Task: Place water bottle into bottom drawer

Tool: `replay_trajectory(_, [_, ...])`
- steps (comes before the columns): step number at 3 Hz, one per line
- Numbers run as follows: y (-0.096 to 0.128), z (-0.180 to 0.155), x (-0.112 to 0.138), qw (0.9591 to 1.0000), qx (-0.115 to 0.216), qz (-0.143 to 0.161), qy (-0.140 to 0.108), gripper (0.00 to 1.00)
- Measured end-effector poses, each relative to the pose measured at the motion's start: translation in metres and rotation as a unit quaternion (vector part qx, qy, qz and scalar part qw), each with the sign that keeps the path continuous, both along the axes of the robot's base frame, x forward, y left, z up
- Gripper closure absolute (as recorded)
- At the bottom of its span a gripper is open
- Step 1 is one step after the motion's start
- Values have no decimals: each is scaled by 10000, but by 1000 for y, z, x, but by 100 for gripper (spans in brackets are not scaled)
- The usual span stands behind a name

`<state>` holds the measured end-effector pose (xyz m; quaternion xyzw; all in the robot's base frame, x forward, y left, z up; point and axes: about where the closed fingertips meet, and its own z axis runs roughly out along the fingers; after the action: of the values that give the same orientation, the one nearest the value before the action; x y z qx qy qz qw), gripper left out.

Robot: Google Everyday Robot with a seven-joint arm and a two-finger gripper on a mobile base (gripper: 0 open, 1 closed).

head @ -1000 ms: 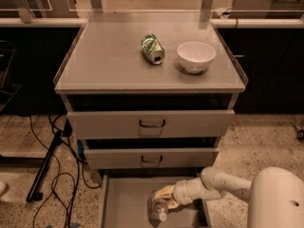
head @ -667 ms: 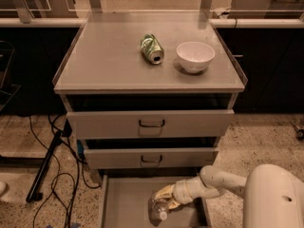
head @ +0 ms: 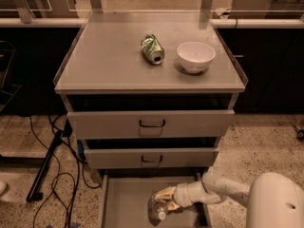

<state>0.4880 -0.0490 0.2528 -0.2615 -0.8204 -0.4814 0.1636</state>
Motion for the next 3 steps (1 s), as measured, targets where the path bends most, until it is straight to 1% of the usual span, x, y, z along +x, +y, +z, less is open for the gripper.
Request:
replay_trajectory(1, [-7,-8,3,9991,186,-377,27,100])
replay_trajectory(2, [-8,-9,3,9989,211,-429,33,100])
replay_trajectory(3, [-4,-13,5,9983,265,-511,83,100])
